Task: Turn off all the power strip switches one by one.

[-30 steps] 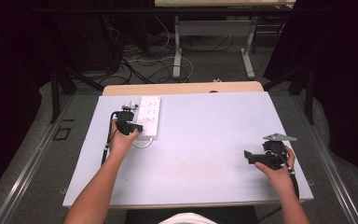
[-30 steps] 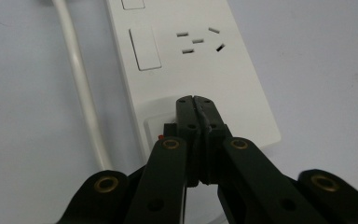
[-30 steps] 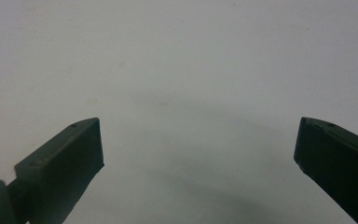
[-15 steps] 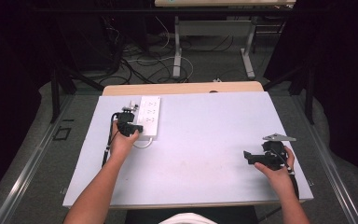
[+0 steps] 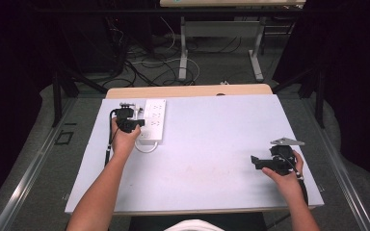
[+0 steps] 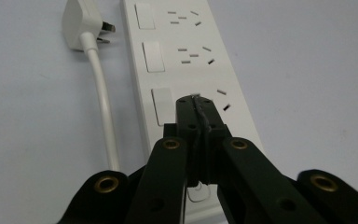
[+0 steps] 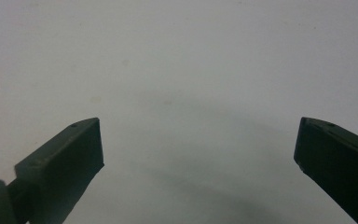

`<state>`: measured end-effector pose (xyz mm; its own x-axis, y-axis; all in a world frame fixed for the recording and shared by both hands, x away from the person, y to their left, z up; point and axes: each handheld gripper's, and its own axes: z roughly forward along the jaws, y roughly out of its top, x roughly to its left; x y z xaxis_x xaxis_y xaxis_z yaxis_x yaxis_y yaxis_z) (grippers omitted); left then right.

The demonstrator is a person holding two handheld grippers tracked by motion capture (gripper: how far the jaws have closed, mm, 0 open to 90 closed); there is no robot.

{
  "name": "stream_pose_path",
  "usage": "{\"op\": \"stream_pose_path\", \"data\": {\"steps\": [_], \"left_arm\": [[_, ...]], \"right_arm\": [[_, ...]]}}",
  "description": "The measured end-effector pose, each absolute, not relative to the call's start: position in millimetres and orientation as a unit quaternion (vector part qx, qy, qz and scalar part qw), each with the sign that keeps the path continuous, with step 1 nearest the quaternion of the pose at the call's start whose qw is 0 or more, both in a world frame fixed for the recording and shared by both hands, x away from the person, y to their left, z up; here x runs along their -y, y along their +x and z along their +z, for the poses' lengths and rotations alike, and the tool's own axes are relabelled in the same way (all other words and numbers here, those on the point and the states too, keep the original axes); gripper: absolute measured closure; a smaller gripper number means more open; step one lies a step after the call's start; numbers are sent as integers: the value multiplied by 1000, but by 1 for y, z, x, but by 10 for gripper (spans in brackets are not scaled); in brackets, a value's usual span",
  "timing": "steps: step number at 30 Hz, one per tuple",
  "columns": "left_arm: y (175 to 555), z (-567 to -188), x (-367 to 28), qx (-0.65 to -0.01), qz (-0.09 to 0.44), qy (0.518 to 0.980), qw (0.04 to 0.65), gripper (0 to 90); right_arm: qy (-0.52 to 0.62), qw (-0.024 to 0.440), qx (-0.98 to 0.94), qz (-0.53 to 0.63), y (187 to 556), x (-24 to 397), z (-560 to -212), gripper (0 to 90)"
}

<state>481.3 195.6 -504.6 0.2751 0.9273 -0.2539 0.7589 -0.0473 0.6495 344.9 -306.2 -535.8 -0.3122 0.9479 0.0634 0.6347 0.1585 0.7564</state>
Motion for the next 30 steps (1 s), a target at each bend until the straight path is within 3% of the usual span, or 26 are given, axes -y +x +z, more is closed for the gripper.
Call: {"op": "stream_pose_path", "data": {"steps": [30], "left_arm": [[520, -515, -197, -600, 121, 711, 345, 900]], "right_arm": [[546, 227, -725, 353, 344, 307, -536, 14]]}}
